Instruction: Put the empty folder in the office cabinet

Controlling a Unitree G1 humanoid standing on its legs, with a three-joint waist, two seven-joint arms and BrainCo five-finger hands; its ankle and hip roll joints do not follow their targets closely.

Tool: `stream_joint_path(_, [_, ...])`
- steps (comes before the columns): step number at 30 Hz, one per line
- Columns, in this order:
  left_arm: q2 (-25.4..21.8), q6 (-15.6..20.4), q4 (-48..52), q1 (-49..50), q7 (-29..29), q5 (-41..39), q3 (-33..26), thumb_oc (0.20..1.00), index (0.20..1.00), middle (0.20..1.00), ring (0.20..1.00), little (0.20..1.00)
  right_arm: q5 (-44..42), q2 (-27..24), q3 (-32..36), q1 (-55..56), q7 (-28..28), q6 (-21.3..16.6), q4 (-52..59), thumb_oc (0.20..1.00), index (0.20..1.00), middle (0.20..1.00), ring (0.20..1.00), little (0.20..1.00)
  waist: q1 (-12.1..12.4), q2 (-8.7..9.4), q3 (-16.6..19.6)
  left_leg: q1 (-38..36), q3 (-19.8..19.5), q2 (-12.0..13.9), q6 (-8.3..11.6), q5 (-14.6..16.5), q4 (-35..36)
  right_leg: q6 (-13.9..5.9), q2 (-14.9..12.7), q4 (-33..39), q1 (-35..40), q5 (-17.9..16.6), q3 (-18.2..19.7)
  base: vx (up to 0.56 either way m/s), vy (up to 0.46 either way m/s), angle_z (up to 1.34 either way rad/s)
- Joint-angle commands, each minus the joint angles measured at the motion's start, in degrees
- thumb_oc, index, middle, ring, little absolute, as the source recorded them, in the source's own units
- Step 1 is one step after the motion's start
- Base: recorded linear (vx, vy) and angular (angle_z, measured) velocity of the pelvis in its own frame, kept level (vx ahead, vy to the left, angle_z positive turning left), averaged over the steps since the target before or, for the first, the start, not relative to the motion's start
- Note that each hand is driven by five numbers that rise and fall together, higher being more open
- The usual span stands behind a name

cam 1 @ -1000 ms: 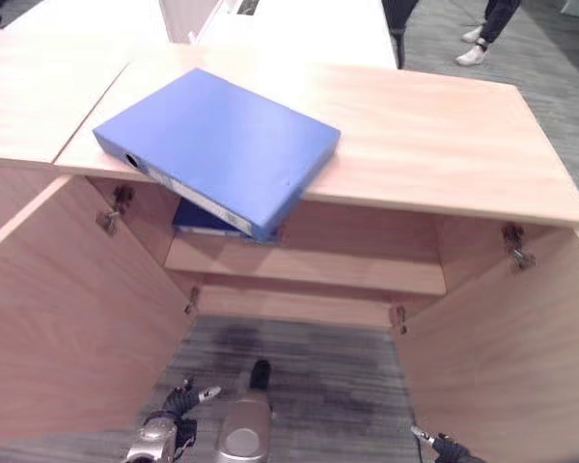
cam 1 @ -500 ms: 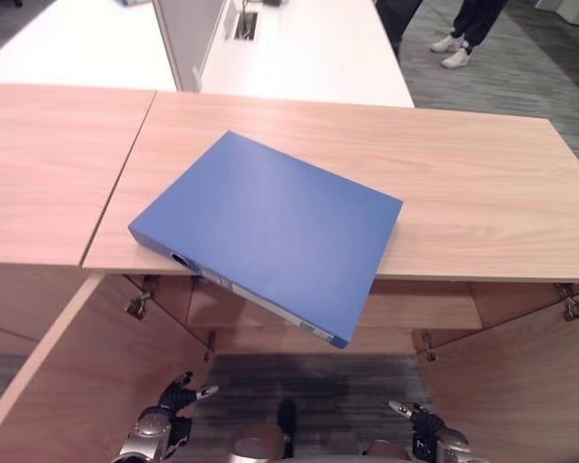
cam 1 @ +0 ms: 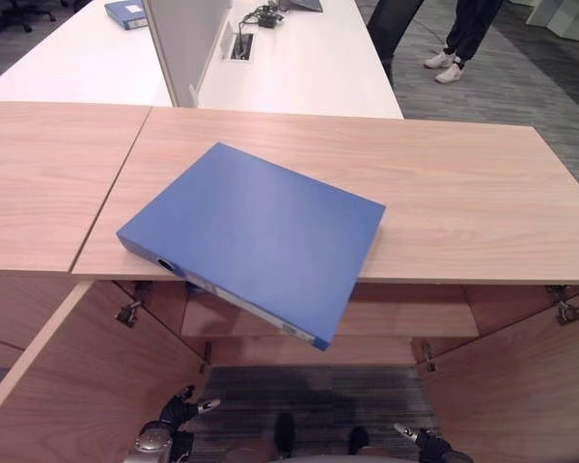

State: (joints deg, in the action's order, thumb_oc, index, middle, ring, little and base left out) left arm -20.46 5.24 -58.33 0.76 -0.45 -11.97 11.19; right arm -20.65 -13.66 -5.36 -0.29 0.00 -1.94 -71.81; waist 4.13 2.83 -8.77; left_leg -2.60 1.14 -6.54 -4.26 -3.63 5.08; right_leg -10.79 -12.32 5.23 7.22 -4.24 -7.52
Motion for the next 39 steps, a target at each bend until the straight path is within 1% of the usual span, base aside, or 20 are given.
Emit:
stream_joint_path(1, [1.3, 1.9, 0.4, -3.3, 0.7, 1.2, -1.4, 1.0, 1.0, 1.0, 1.0, 1.0, 3.2, -4.8, -0.5, -0.4, -0.3, -0.5, 1.6, 1.0, 1.0, 1.0, 1.0, 1.0, 0.2, -2.86, -2.0, 1.6, -1.7, 10.7, 9.04, 2.4, -0.4, 1.42, 3.2, -0.3, 0.3, 5.2, -2.0, 0.0, -0.087, 0.04])
stream_joint_path(8, [2.2, 1.8, -0.4, -3.0, 0.5, 1.0, -1.2, 1.0, 1.0, 1.0, 1.0, 1.0, 3.4, -5.9, -0.5, 0.0, -0.2, -0.6, 1.1, 1.0, 1.0, 1.0, 1.0, 1.0, -0.1, -4.04, -2.0, 1.6, -2.9, 12.3, 10.83, 0.9, -0.1, 2.5, 4.7, -0.2, 1.0, 7.1, -2.7, -0.03, -0.113, 0.06])
stream_joint_path(9, [2.4, 1.9, -0.3, -3.0, 0.6, 0.8, -1.2, 1.0, 1.0, 1.0, 1.0, 1.0, 3.4, -5.9, -0.8, -0.2, -0.1, -0.7, 1.2, 1.0, 1.0, 1.0, 1.0, 1.0, 0.0, -4.44, -2.2, 2.0, -3.4, 12.9, 11.52, 0.1, -0.1, 2.95, 5.4, -0.2, 0.9, 7.7, -3.2, -0.06, -0.111, 0.13])
stream_joint_path(12, [2.6, 1.9, -0.3, -4.2, 0.9, -0.2, -0.9, 1.0, 1.0, 1.0, 1.0, 1.0, 3.0, -6.5, -1.1, -1.1, -0.3, -1.0, 1.6, 1.0, 1.0, 1.0, 1.0, 1.0, 0.2, -4.61, -3.5, 4.2, -4.0, 13.2, 12.67, -1.5, -1.1, 3.32, 5.5, -0.2, 0.4, 7.7, -4.1, -0.16, -0.092, 0.11])
stream_joint_path(13, [2.7, 1.9, 0.0, -5.0, 1.0, -0.6, -0.5, 1.0, 1.0, 1.0, 1.0, 1.0, 2.7, -7.0, -1.3, -1.7, -0.6, -1.1, 2.0, 1.0, 1.0, 1.0, 1.0, 1.0, 0.4, -4.33, -4.7, 6.2, -4.1, 13.2, 13.25, -1.9, -3.3, 3.48, 5.1, -0.2, 0.2, 7.4, -4.6, -0.18, -0.031, 0.22])
stream_joint_path(14, [2.7, 1.9, 0.0, -5.1, 1.0, -0.6, -0.5, 1.0, 1.0, 1.0, 1.0, 1.0, 2.7, -7.0, -1.3, -1.8, -0.6, -1.1, 2.0, 1.0, 1.0, 1.0, 1.0, 1.0, 0.3, -4.31, -4.7, 6.6, -4.2, 13.2, 13.25, -1.8, -3.6, 3.47, 5.1, -0.2, 0.1, 7.4, -4.7, -0.33, -0.04, 0.24])
stream_joint_path(15, [2.5, 1.9, 0.5, -6.0, 0.9, -0.7, 0.0, 1.0, 1.0, 1.0, 1.0, 1.0, 2.5, -7.7, -1.3, -2.8, -0.8, -1.2, 2.7, 1.0, 1.0, 1.0, 1.0, 1.0, -0.3, -3.01, -5.5, 8.1, -2.3, 13.6, 13.35, 0.4, -8.0, 3.93, 4.1, -0.2, -1.6, 6.1, -5.6, -0.29, -0.022, 0.38])
stream_joint_path(16, [2.5, 1.8, 0.9, -6.0, 0.7, -0.6, 0.1, 1.0, 1.0, 1.0, 1.0, 1.0, 2.4, -7.8, -1.3, -2.8, -0.7, -1.2, 2.9, 1.0, 1.0, 1.0, 1.0, 1.0, -0.8, -2.65, -5.4, 7.7, -1.8, 13.9, 13.2, 1.8, -10.0, 4.12, 3.9, -0.2, -2.5, 5.7, -5.8, -0.28, -0.023, 0.47])
stream_joint_path(17, [2.5, 1.8, 0.9, -5.9, 0.7, -0.6, 0.1, 1.0, 1.0, 1.0, 1.0, 1.0, 2.4, -7.8, -1.4, -2.8, -0.7, -1.2, 2.9, 1.0, 1.0, 1.0, 1.0, 1.0, -0.8, -2.71, -5.4, 7.8, -1.8, 13.9, 13.22, 2.1, -10.2, 4.13, 4.0, -0.2, -2.4, 5.7, -5.8, -0.19, 0.002, 0.44])
stream_joint_path(18, [2.4, 1.8, 2.0, -5.6, 0.4, 0.0, 0.0, 1.0, 1.0, 1.0, 1.0, 1.0, 2.6, -8.1, -1.3, -2.7, -0.4, -1.3, 3.1, 1.0, 1.0, 1.0, 1.0, 1.0, -1.5, -2.03, -5.0, 5.2, -1.8, 14.3, 13.37, 5.0, -14.3, 4.61, 3.8, -0.8, -3.6, 5.2, -6.1, -0.19, 0.013, 0.2])
stream_joint_path(21, [2.9, 1.7, 2.0, -5.0, 0.5, -0.3, -0.9, 1.0, 1.0, 1.0, 1.0, 1.0, 3.1, -8.4, -1.0, -2.4, -0.1, -1.1, 2.8, 1.0, 1.0, 1.0, 1.0, 1.0, -2.5, -1.6, -4.2, 0.9, -3.5, 15.6, 13.51, 6.0, -18.7, 4.79, 3.6, -1.5, -4.8, 4.6, -7.2, -0.17, 0.05, 0.16])
stream_joint_path(25, [3.2, 1.8, 2.1, -4.7, 0.6, -0.7, -0.9, 1.0, 1.0, 1.0, 1.0, 1.0, 3.3, -8.7, -0.6, -1.8, 0.1, -0.6, 2.0, 1.0, 1.0, 1.0, 1.0, 1.0, -4.4, -2.86, -2.9, -4.9, -4.0, 18.1, 14.19, 6.1, -16.4, 4.52, 3.3, -4.0, -7.6, 4.1, -8.0, -0.12, 0.134, 0.15])
stream_joint_path(26, [3.6, 1.6, 2.0, -4.5, 0.3, -0.5, -0.5, 1.0, 1.0, 1.0, 1.0, 1.0, 3.2, -8.7, -0.1, -1.4, 0.3, -0.3, 1.3, 1.0, 1.0, 1.0, 1.0, 1.0, -5.4, -3.86, -2.2, -7.2, -2.7, 18.8, 13.92, 7.6, -13.1, 4.18, 2.8, -5.3, -9.1, 3.5, -8.6, -0.17, 0.26, 0.07])
stream_joint_path(27, [3.7, 1.6, 2.1, -4.3, 0.1, -0.2, -0.4, 1.0, 1.0, 1.0, 1.0, 1.0, 3.3, -8.6, 0.3, -1.2, 0.4, -0.1, 0.9, 1.0, 1.0, 1.0, 1.0, 1.0, -5.7, -4.21, -1.7, -8.3, -1.6, 18.8, 13.86, 8.8, -10.7, 3.71, 2.2, -5.7, -9.7, 2.9, -8.8, -0.12, 0.191, 0.11])
stream_joint_path(28, [3.7, 1.6, 2.1, -4.3, 0.1, -0.2, -0.3, 1.0, 1.0, 1.0, 1.0, 1.0, 3.3, -8.6, 0.3, -1.2, 0.4, -0.1, 0.9, 1.0, 1.0, 1.0, 1.0, 1.0, -5.7, -4.21, -1.7, -8.3, -1.5, 18.8, 13.86, 8.8, -10.7, 3.71, 2.2, -5.7, -9.7, 2.9, -8.8, -0.13, 0.189, 0.11])
stream_joint_path(30, [3.9, 1.6, 1.7, -4.0, -0.3, 0.7, 0.2, 1.0, 1.0, 1.0, 1.0, 1.0, 3.3, -8.5, 1.6, -0.6, 0.2, 0.2, 0.2, 1.0, 1.0, 1.0, 1.0, 1.0, -6.1, -4.52, -1.1, -9.8, -0.4, 17.5, 13.02, 11.8, -6.8, 2.37, 0.3, -6.1, -11.1, 0.9, -8.8, -0.17, 0.228, 0.01])
stream_joint_path(32, [3.7, 1.6, 2.4, -3.8, -0.4, 0.6, 0.3, 1.0, 1.0, 1.0, 1.0, 1.0, 2.8, -8.1, 2.2, -0.3, 0.2, 0.3, 0.3, 1.0, 1.0, 1.0, 1.0, 1.0, -6.2, -4.17, -1.4, -10.1, -0.7, 15.5, 11.87, 13.3, -5.4, 1.25, -1.3, -6.8, -12.7, -0.9, -7.9, -0.16, 0.203, 0.03])
stream_joint_path(35, [3.4, 1.6, 2.0, -3.6, -0.6, 1.6, 0.4, 1.0, 1.0, 1.0, 1.0, 1.0, 2.8, -7.0, 2.8, 0.0, 0.3, 0.7, 0.3, 1.0, 1.0, 1.0, 1.0, 1.0, -6.2, -3.83, -2.1, -11.0, -1.0, 12.8, 10.18, 14.1, -3.4, -0.53, -3.5, -7.3, -14.3, -3.4, -6.5, -0.14, 0.214, 0.05])
stream_joint_path(37, [3.4, 1.6, 1.5, -3.5, -0.6, 1.9, 0.3, 1.0, 1.0, 1.0, 1.0, 1.0, 2.9, -6.7, 2.9, 0.2, 0.4, 0.8, 0.3, 1.0, 1.0, 1.0, 1.0, 1.0, -6.0, -3.63, -2.3, -11.2, -0.8, 12.0, 9.7, 14.2, -3.1, -1.01, -4.2, -7.5, -14.7, -4.0, -6.3, -0.09, 0.139, 0.03])
stream_joint_path(39, [3.4, 1.3, -0.8, -3.0, -0.8, 3.0, -0.4, 1.0, 1.0, 1.0, 1.0, 1.0, 2.9, -5.7, 3.1, 0.5, 0.5, 0.9, 0.5, 1.0, 1.0, 1.0, 1.0, 1.0, -5.7, -3.23, -2.7, -12.1, -0.2, 10.1, 8.57, 14.4, -1.8, -1.89, -5.7, -7.7, -14.9, -5.1, -6.3, -0.1, 0.173, -0.01])
